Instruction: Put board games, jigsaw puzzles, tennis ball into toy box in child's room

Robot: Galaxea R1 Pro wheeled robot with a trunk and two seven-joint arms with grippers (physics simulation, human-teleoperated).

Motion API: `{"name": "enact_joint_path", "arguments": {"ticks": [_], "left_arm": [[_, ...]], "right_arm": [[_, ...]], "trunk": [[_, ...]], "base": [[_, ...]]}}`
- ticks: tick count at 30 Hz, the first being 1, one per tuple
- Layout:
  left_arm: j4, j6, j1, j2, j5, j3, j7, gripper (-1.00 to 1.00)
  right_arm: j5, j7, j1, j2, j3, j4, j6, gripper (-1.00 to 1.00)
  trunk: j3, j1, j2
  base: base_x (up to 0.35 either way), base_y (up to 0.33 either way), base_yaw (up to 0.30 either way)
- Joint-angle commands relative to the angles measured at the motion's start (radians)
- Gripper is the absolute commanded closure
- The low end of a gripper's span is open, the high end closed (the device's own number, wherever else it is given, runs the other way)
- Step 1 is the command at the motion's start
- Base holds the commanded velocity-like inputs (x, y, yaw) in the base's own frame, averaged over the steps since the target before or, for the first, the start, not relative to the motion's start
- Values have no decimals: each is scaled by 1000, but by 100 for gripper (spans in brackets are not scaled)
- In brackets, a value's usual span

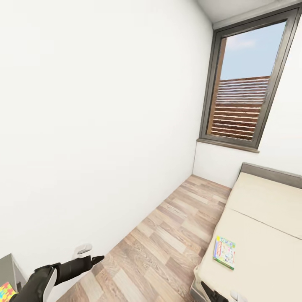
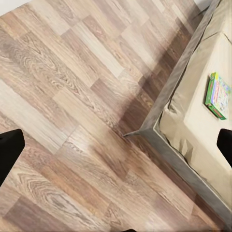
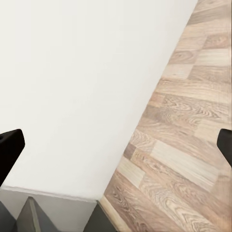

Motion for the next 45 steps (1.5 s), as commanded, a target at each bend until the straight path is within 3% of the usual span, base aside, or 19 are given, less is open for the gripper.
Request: {"name": "enact_joint_path", "arguments": {"ticks": [1,30,41,45], "left_arm": [[-1,7,0,-1,-9,7,-8,-100],[-1,7,0,3,-9,9,-9,-100],[-1,8,0,6,-9,10,-10,-100],[-3,8,0,6,-9,10,-10,-100]], "right_arm": [[-10,5,-1,0,-3,1,9,-100],[-8,36,0,1,-29,21,13,-100],[-10,33,0,1,-30,22,18,-100],[-9,34,0,1,-49,22,18,-100]], "trunk": [[0,1,-1],[20,1,-1],[10,1,-1],[4,1,-1]], "base": [[80,0,-256],[257,38,-220],[111,0,-70],[10,0,-148]]}}
